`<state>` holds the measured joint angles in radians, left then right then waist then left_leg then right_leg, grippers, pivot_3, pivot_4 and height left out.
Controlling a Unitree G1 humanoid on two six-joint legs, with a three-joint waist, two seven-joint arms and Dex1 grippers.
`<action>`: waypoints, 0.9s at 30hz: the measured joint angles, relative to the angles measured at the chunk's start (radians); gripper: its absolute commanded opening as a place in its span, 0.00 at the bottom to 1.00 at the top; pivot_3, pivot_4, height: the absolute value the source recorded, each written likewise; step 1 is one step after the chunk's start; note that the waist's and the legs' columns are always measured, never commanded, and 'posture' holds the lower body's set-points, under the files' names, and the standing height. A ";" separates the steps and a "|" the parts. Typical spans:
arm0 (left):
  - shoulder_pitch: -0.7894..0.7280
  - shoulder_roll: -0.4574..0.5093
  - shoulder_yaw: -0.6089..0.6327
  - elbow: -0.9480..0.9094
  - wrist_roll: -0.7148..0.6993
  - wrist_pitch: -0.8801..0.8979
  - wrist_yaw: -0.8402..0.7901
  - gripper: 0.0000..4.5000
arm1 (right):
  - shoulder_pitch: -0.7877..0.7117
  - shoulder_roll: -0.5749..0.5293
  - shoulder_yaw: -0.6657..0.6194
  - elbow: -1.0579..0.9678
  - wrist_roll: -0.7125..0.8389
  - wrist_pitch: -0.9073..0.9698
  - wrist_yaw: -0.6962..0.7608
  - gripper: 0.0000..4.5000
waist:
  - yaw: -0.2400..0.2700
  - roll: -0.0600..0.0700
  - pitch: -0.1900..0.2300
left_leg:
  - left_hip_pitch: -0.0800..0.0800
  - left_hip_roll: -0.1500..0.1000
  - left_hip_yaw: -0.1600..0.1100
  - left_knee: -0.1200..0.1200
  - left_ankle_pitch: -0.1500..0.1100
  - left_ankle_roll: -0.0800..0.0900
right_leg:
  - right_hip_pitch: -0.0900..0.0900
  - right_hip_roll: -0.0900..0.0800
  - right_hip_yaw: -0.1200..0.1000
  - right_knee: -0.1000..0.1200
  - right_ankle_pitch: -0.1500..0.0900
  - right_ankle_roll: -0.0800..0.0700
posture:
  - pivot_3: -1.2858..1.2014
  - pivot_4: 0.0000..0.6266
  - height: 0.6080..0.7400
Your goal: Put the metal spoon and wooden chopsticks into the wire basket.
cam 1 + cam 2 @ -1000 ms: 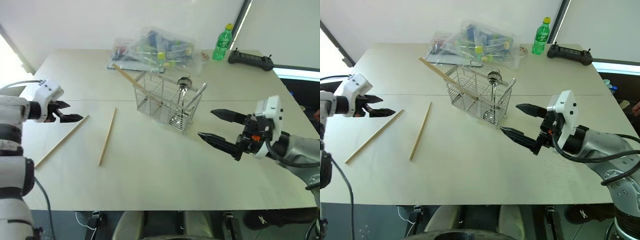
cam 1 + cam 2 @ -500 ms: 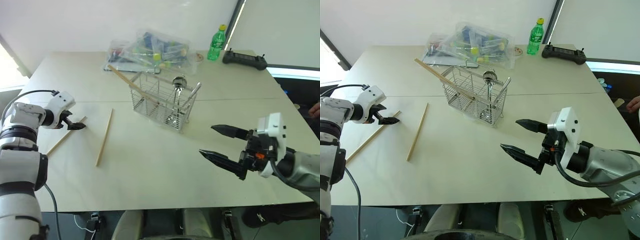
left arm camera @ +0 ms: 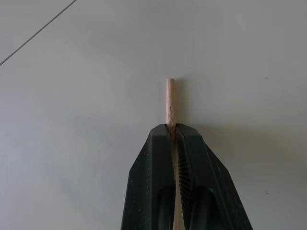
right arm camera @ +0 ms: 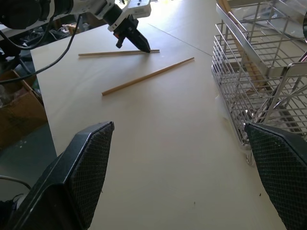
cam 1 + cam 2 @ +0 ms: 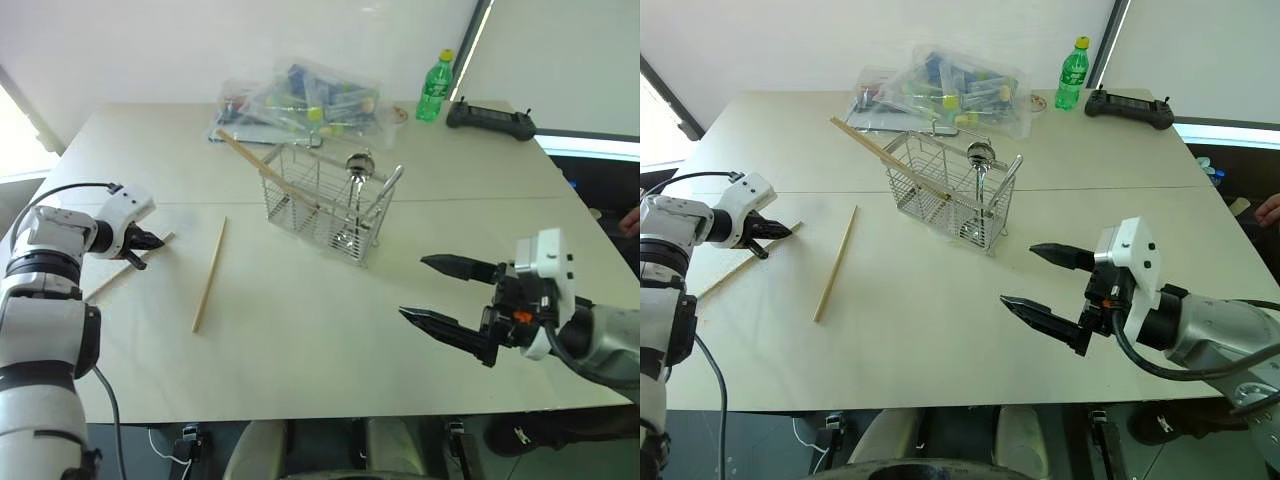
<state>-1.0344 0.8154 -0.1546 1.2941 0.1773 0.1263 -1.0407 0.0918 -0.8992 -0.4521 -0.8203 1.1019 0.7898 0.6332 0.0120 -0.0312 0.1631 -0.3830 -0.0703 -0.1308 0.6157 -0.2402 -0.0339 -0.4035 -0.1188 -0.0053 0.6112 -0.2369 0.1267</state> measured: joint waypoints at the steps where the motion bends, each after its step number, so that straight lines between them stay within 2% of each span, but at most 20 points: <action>1: 0.000 -0.001 0.006 0.000 -0.002 0.003 0.000 0.01 | -0.002 -0.002 0.001 0.000 0.000 0.000 0.000 1.00 | 0.000 0.000 0.000 | 0.000 0.000 0.000 0.000 0.000 0.000 | 0.000 0.000 0.000 0.000 0.000 0.000 | 0.52 0.24 0.89; 7: -0.002 -0.011 0.061 0.004 -0.029 0.046 0.030 0.01 | -0.015 -0.010 0.007 0.015 0.000 0.000 0.002 1.00 | 0.001 0.000 0.000 | -0.001 0.000 0.000 0.000 0.000 0.000 | 0.000 0.000 0.000 0.000 0.000 0.000 | 0.52 0.24 0.89; 11: -0.085 -0.022 0.199 0.021 -0.125 0.113 0.141 0.01 | -0.016 -0.015 0.007 0.021 0.000 0.000 0.002 1.00 | 0.003 -0.008 0.002 | -0.005 0.000 -0.004 0.002 0.000 0.000 | -0.002 0.001 -0.003 0.000 0.000 0.000 | 0.52 0.24 0.89; 16: -0.285 -0.022 0.445 0.005 -0.317 0.166 0.354 0.01 | -0.016 -0.016 0.007 0.021 0.002 0.000 0.003 1.00 | 0.001 -0.009 0.002 | -0.006 -0.001 -0.004 0.003 0.000 0.000 | -0.002 0.000 -0.003 -0.001 0.000 0.001 | 0.52 0.24 0.89; 19: -0.364 -0.028 0.536 -0.049 -0.399 0.167 0.457 0.01 | -0.017 -0.016 0.007 0.023 0.007 0.000 0.000 1.00 | -0.003 -0.008 0.001 | -0.004 -0.002 -0.003 0.002 0.000 0.000 | -0.002 0.000 -0.003 0.000 0.000 0.002 | 0.52 0.24 0.89; 27: -0.390 -0.216 0.572 -0.298 -0.455 -0.017 0.636 0.01 | -0.029 -0.015 0.020 0.041 0.022 0.000 -0.002 1.00 | 0.003 -0.009 0.002 | -0.004 -0.002 -0.003 0.004 0.002 -0.004 | 0.000 0.000 -0.002 -0.001 0.002 0.003 | 0.52 0.24 0.89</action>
<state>-1.4243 0.5996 0.4177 0.9962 -0.2777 0.1096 -0.4042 0.0628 -0.9146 -0.4322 -0.7790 1.1239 0.7899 0.6313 0.0151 -0.0398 0.1646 -0.3875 -0.0720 -0.1337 0.6201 -0.2380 -0.0379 -0.4032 -0.1192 -0.0075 0.6106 -0.2353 0.1299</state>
